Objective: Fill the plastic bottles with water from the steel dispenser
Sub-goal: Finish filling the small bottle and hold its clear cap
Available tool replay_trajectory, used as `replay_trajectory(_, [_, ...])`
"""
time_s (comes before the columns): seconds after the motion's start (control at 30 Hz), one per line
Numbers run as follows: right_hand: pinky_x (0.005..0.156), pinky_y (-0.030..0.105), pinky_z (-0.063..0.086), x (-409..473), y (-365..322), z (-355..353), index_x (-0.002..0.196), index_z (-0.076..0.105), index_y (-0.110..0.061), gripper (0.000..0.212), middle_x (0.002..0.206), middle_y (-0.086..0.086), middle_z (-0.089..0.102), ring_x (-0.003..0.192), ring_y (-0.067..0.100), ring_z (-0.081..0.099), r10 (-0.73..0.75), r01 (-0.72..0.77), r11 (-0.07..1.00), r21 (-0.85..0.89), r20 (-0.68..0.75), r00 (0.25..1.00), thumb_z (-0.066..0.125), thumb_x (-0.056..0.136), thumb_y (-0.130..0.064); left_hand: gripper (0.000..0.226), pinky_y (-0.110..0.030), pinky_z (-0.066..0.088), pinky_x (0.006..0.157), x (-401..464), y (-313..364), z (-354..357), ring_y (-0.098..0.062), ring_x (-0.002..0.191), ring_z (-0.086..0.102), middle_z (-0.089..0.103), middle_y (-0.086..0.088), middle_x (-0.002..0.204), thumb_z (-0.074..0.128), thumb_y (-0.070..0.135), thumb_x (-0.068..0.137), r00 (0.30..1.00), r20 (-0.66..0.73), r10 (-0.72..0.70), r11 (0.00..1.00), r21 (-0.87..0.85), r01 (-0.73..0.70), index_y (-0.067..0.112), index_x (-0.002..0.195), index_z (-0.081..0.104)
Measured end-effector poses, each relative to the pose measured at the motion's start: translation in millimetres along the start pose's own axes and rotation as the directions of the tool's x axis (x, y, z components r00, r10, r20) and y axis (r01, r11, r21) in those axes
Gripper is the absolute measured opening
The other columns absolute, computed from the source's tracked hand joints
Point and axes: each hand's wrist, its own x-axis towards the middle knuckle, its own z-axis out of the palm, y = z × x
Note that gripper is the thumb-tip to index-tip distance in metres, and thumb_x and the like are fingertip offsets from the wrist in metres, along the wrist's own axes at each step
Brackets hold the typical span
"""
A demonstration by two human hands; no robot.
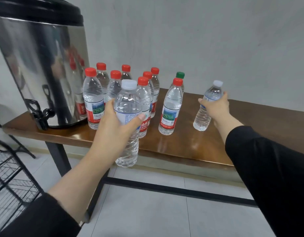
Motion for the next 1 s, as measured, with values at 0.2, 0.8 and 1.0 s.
replay_trajectory(0.2, [0.103,0.05,0.05,10.3,3.1,11.6,0.144,0.028,-0.018,0.08,0.137,0.008,0.052,0.121,0.03,0.057,-0.034,0.033,0.999,-0.021,-0.014,0.999,0.08,0.084,-0.03,0.054,-0.001,0.038,0.073,2.9,-11.7,-0.3,0.032,0.091,0.051,0.059,0.033,0.108,0.076,0.041,0.088,0.999,-0.045,-0.032,0.999,-0.009,0.031,0.041,0.129,0.04])
replay_trajectory(0.8, [0.09,0.046,0.054,-199.6,-129.4,-87.0,0.13,0.054,-0.024,0.066,0.113,-0.003,0.068,0.101,0.022,0.066,-0.393,0.431,0.891,-0.145,0.232,0.89,0.083,0.075,-0.047,0.057,0.002,0.041,0.069,-51.6,10.5,-127.2,0.021,0.09,0.058,0.063,0.021,0.109,0.077,0.041,0.087,0.981,-0.191,0.007,0.994,-0.101,-0.027,0.025,0.133,0.048])
replay_trajectory(1.0, [0.074,0.031,0.051,-341.9,-173.4,-4.1,0.111,0.054,-0.046,0.057,0.099,-0.031,0.064,0.09,-0.006,0.062,-0.497,0.558,0.828,0.045,0.52,0.695,0.078,0.061,-0.057,0.053,-0.005,0.045,0.077,-91.3,-9.1,-220.7,0.005,0.101,0.063,0.066,0.014,0.116,0.077,0.042,0.088,0.964,-0.264,-0.036,0.994,-0.11,0.007,0.028,0.13,0.048])
